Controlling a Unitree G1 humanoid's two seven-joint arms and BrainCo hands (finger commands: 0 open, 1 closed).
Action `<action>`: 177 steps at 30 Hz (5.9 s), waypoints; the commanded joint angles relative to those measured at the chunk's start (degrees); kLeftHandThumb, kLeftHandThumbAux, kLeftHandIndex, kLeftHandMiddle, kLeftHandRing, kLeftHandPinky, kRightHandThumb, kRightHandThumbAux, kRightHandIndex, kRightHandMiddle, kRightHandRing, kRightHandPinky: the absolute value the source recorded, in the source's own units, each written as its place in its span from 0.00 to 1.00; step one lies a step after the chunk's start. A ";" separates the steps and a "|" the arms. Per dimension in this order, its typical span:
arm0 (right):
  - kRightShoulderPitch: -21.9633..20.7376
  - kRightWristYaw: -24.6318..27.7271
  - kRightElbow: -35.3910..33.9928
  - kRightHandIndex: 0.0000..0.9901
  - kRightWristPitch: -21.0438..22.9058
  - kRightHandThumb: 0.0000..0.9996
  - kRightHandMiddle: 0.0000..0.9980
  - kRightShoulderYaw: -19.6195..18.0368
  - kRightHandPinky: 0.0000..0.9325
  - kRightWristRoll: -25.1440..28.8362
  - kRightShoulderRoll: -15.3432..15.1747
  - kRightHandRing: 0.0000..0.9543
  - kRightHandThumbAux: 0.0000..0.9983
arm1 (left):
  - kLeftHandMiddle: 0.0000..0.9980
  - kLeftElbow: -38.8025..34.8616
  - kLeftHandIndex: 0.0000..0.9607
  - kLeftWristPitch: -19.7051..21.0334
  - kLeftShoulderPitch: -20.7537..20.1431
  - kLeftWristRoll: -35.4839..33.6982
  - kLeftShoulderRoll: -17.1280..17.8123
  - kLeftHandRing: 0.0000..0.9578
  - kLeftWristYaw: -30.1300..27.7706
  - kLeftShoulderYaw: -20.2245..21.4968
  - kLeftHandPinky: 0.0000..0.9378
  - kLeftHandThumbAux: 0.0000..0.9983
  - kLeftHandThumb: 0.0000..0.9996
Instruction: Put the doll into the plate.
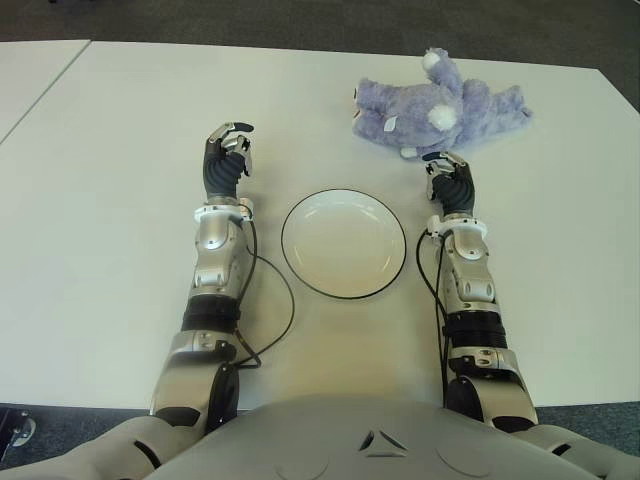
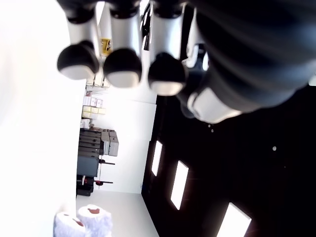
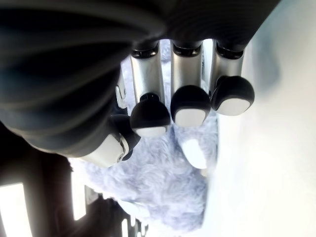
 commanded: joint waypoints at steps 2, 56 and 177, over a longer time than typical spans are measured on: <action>3.15 2.44 4.28 0.44 -4.87 0.72 0.89 -0.75 0.95 2.68 1.77 0.92 0.71 | 0.88 3.13 0.46 0.76 6.57 -0.05 -1.62 0.92 -0.02 -0.10 0.91 0.71 0.71; -1.44 -8.56 -20.68 0.45 1.22 0.73 0.83 1.64 0.88 -15.95 -3.52 0.87 0.71 | 0.88 5.95 0.46 0.14 5.02 -0.36 -3.22 0.92 0.37 -0.53 0.92 0.71 0.71; -29.12 12.34 12.60 0.00 -16.09 0.47 0.00 24.32 0.00 -50.39 -41.12 0.00 0.15 | 0.87 7.88 0.46 -1.47 4.52 0.14 -3.30 0.91 0.03 -0.01 0.91 0.71 0.71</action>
